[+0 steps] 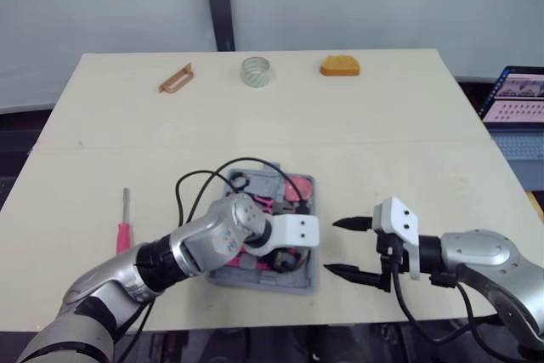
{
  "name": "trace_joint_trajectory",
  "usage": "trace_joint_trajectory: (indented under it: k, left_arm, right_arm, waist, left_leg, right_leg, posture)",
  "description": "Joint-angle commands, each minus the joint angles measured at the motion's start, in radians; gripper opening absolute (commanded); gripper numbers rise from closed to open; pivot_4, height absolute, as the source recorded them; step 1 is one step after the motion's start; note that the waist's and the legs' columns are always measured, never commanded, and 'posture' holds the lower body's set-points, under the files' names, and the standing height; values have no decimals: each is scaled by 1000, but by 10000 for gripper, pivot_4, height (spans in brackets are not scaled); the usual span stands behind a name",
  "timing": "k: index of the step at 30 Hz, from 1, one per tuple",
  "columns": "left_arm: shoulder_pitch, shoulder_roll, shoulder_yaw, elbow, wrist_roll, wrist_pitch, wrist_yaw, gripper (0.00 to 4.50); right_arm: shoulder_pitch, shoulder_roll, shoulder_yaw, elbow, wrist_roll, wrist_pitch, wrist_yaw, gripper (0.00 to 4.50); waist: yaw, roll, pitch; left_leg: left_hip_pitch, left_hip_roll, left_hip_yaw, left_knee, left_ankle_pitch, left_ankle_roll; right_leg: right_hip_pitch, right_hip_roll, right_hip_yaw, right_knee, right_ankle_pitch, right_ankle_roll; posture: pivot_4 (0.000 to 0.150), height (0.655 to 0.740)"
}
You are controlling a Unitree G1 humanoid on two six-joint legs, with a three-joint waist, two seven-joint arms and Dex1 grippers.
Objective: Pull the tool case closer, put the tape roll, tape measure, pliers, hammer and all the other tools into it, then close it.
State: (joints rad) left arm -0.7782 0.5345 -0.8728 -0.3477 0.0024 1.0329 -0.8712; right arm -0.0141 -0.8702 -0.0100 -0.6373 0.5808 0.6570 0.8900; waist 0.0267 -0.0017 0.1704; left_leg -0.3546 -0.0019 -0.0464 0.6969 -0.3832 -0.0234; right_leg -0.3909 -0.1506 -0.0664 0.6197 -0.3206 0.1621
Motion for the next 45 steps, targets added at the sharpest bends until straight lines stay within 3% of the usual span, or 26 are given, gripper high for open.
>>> trace_joint_trajectory:
  k: [1,7,17,20,25,34,45]
  left_arm:
    - [14,6,-4,-26,1,18,-6,33436]
    - [23,40,123,-38,-55,6,-30,33436]
    - [269,34,555,26,-288,-382,-107,33436]
    - [374,54,613,52,-315,-488,-149,24512]
    - [490,66,612,157,-272,-635,-174,516]
    - [532,3,601,261,-227,-724,-137,148]
    - [539,6,579,327,-175,-759,-136,148]
  right_arm:
    - [3,0,-17,-24,12,-15,10,45000]
    - [-3,-2,-31,-21,28,-10,16,45000]
    - [-45,-3,-65,28,77,0,35,45000]
    - [-57,-9,-71,54,75,-6,49,45000]
    - [-70,-26,-75,97,58,-21,73,45000]
    - [-85,-43,-83,109,52,-25,90,45000]
    - [-87,-50,-81,101,54,-19,94,45000]
  waist:
    - [0,0,0]
    - [-2,0,0]
    - [-3,0,0]
    - [-5,0,0]
    - [0,0,0]
    - [-3,0,0]
    - [-2,1,0]
  left_leg:
    - [0,0,0,0,0,0]
    - [0,0,0,0,0,0]
    - [0,0,-1,0,0,0]
    - [1,0,0,-1,0,0]
    - [0,0,0,0,0,0]
    - [0,0,0,0,0,0]
    - [1,0,0,0,0,0]
  right_leg:
    - [0,0,0,0,0,0]
    - [0,0,0,0,0,0]
    - [0,0,0,0,0,0]
    - [0,0,0,0,0,0]
    - [0,0,0,-1,0,0]
    - [0,0,-1,0,0,0]
    - [0,0,-1,0,0,0]
  posture:
    - [1500,7400]
    - [1500,7400]
    - [1500,7400]
    - [1500,7400]
    - [1500,7400]
    - [1500,7400]
    - [1500,7400]
